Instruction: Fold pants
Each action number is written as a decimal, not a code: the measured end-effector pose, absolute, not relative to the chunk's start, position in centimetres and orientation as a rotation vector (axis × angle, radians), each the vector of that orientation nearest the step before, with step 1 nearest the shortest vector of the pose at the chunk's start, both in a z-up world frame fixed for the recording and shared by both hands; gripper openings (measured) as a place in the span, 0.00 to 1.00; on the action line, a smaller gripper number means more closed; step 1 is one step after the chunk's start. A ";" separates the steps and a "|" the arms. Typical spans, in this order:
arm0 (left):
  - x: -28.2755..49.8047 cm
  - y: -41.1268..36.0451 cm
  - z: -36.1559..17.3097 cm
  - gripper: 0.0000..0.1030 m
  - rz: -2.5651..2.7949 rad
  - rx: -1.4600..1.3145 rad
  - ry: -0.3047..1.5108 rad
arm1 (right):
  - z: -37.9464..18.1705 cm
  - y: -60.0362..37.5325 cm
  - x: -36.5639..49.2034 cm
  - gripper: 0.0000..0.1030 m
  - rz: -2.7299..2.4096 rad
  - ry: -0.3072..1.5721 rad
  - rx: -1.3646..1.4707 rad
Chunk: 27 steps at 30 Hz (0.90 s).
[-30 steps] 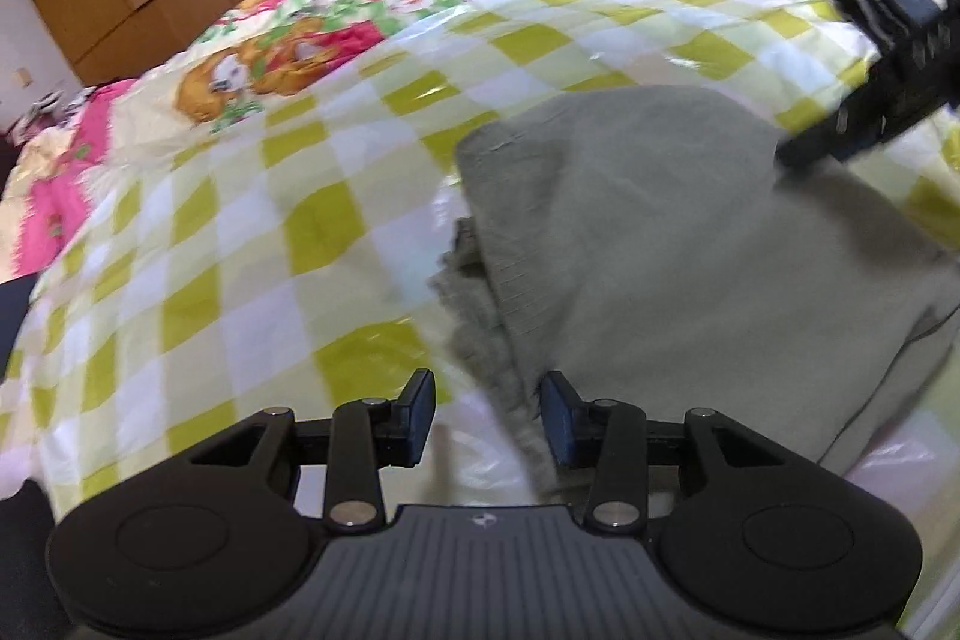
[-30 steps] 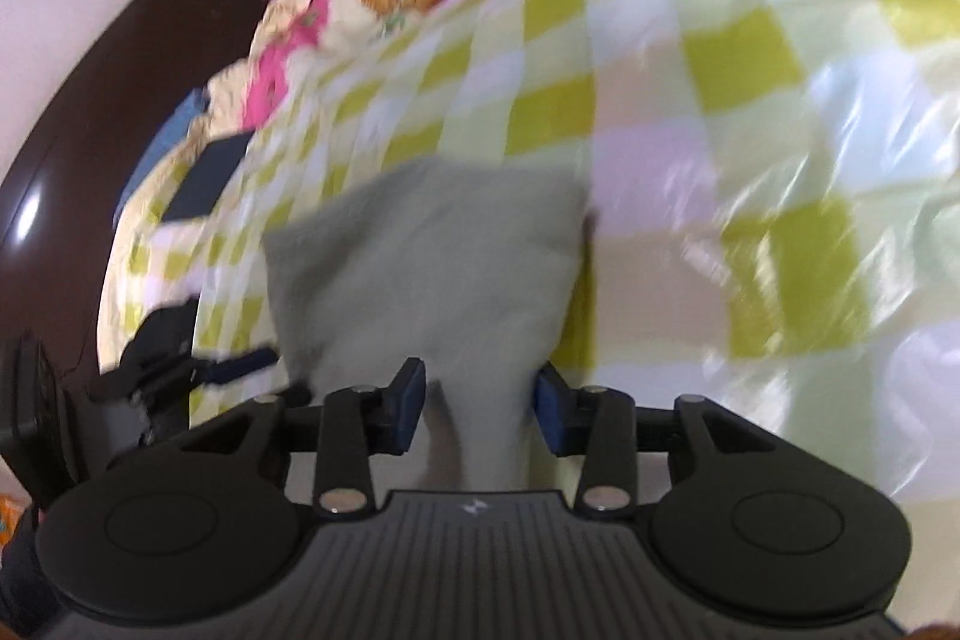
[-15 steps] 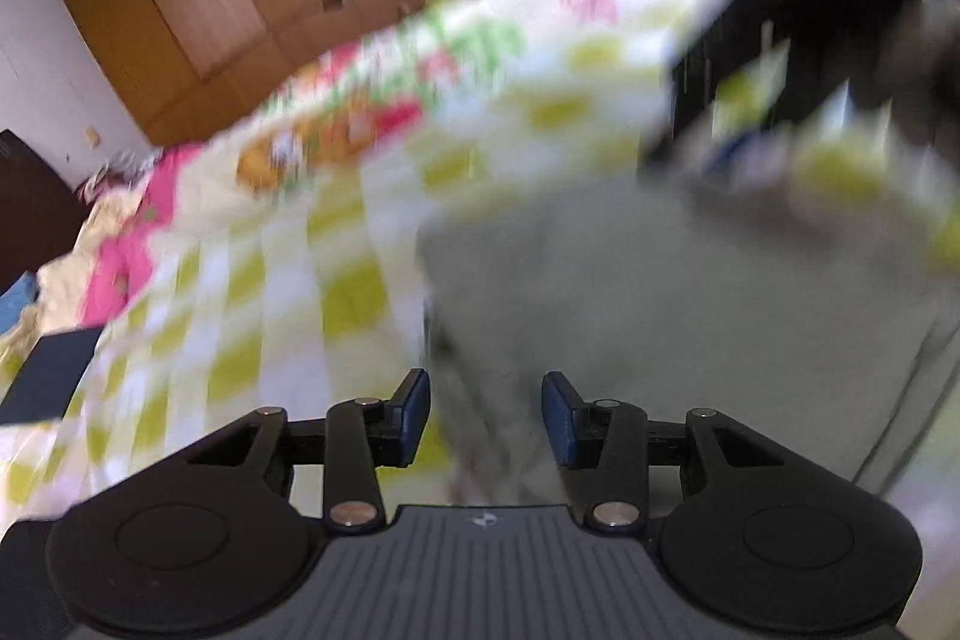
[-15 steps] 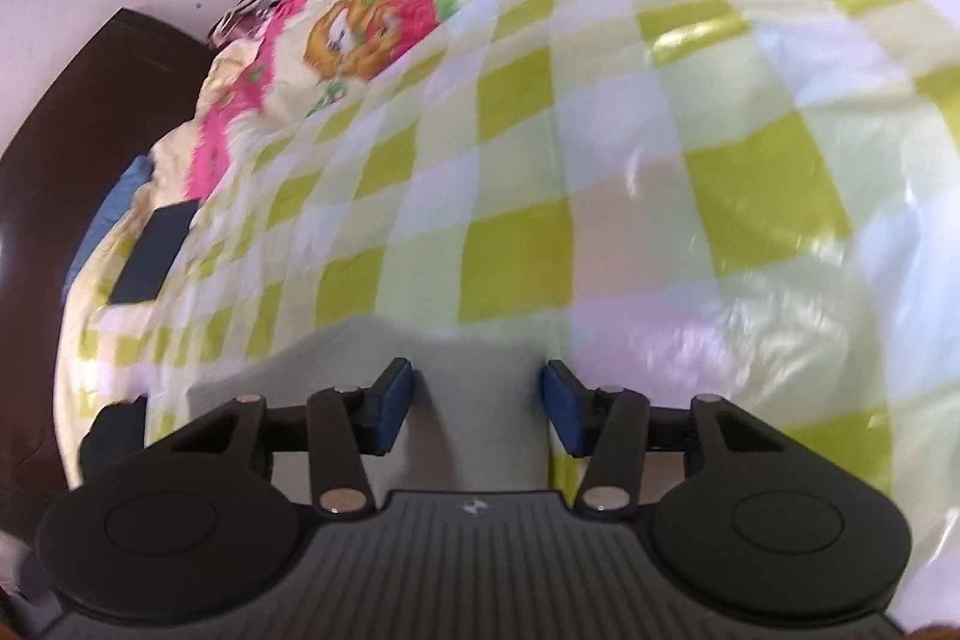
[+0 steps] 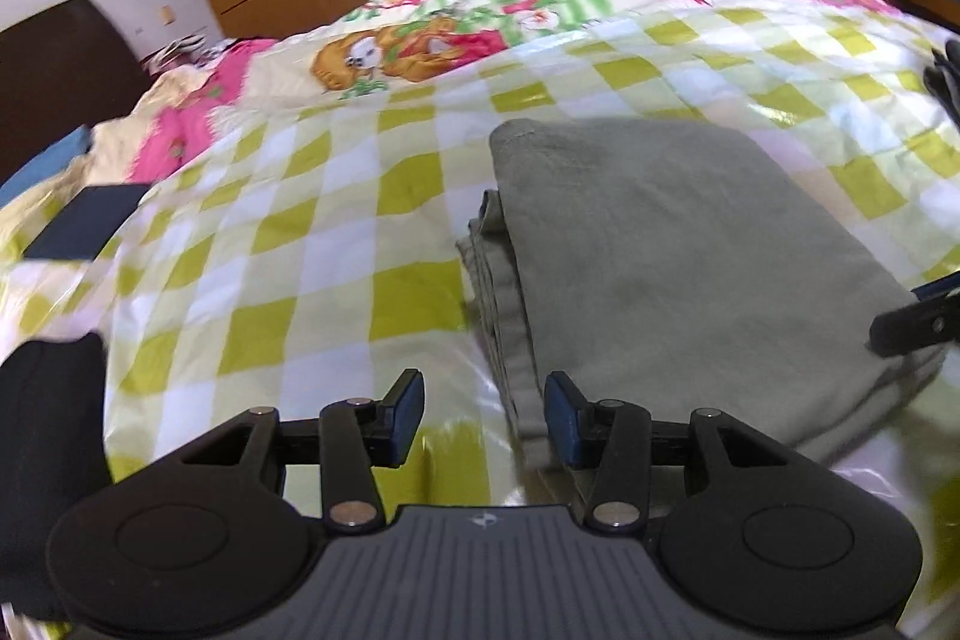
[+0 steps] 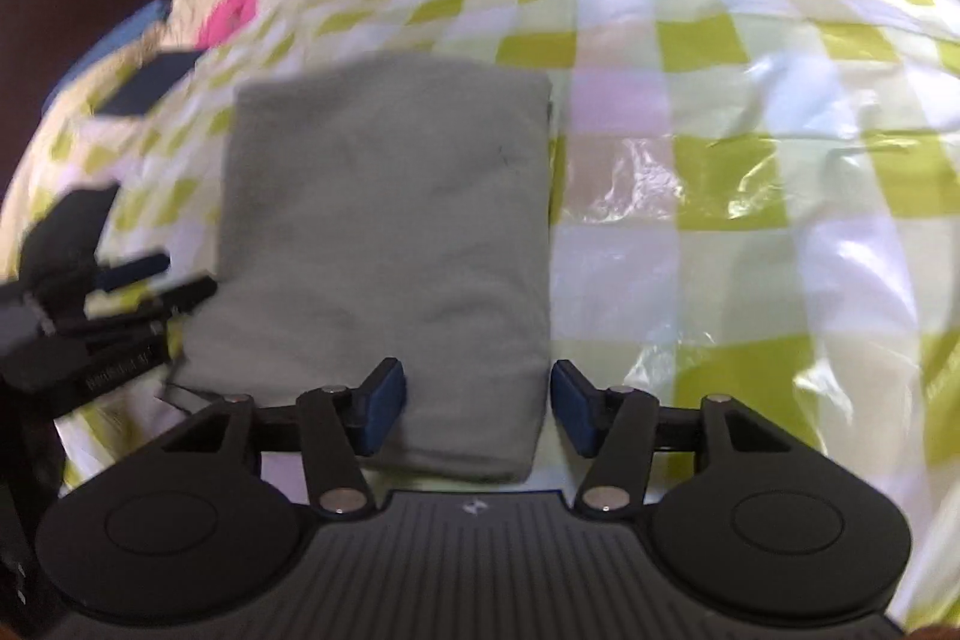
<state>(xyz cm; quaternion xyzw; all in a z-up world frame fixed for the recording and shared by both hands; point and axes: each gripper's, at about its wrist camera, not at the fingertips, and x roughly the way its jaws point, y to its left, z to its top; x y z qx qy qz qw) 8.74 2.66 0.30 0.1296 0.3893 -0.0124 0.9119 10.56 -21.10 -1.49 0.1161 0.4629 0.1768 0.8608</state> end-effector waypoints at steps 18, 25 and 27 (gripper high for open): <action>1.9 0.1 2.0 0.76 -0.017 0.177 0.770 | -1.2 -20.5 4.4 0.55 0.338 0.882 0.328; 1.0 -0.1 1.7 0.88 0.003 0.157 0.772 | -1.6 -20.4 3.1 0.56 0.325 0.873 0.327; 0.9 0.0 1.5 0.90 0.001 0.137 0.776 | -1.6 -20.2 2.9 0.56 0.327 0.869 0.316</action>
